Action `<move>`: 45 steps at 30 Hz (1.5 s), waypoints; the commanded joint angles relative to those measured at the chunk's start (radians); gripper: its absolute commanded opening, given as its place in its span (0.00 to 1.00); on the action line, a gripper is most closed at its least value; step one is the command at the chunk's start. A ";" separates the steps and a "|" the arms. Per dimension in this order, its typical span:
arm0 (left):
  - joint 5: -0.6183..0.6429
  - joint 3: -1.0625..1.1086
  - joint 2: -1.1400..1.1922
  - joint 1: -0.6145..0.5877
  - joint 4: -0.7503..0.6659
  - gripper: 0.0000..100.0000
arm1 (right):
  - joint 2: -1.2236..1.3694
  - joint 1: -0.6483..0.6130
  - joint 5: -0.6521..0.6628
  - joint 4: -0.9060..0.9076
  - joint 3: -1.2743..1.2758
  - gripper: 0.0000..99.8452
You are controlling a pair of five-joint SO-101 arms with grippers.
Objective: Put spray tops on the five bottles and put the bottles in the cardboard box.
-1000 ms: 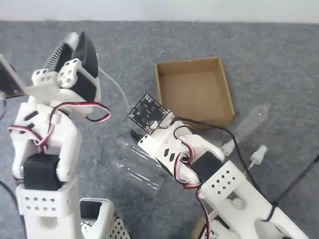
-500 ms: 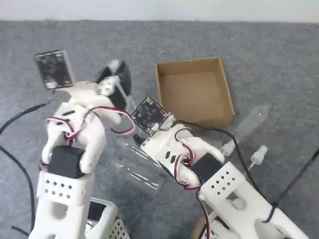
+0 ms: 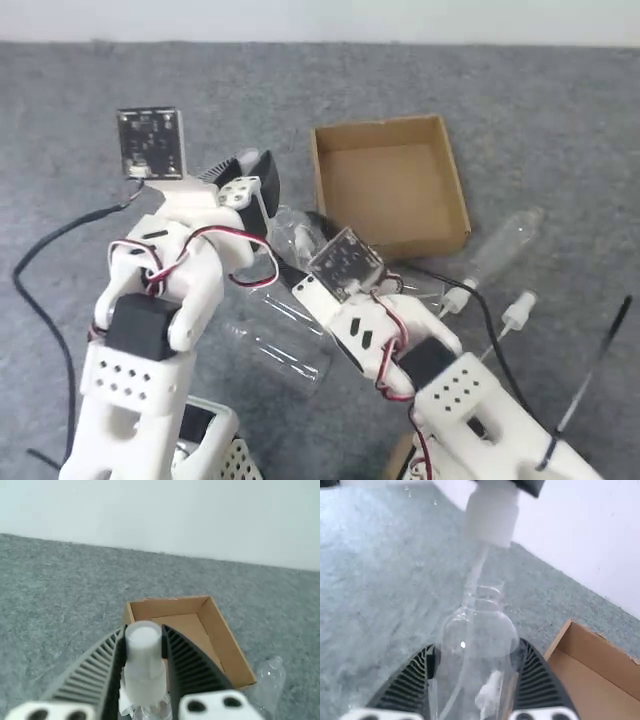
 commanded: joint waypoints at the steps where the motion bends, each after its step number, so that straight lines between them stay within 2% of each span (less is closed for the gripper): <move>1: -0.025 0.022 -0.012 0.002 0.012 0.01 | -0.093 0.025 -0.054 -0.031 -0.015 0.01; 5: -0.028 0.042 -0.012 0.026 0.012 0.01 | -0.091 0.033 -0.055 -0.021 -0.015 0.01; 11: -0.150 0.041 -0.011 0.150 0.081 0.01 | -0.096 0.041 -0.060 -0.027 0.005 0.01; 17: -0.175 0.045 -0.003 0.086 0.080 0.01 | -0.099 0.036 -0.060 -0.065 0.026 0.01; 26: -0.175 0.071 -0.011 0.087 0.071 0.02 | -0.093 0.035 -0.060 -0.064 0.026 0.01; 31: -0.172 0.051 -0.012 0.084 0.052 0.13 | -0.093 0.035 -0.060 -0.062 0.026 0.01; 36: -0.137 -0.036 -0.012 0.051 0.048 0.20 | -0.093 0.035 -0.060 -0.059 0.026 0.01; 45: -0.161 -0.275 -0.012 -0.084 0.143 0.20 | -0.093 0.039 -0.060 -0.058 0.028 0.01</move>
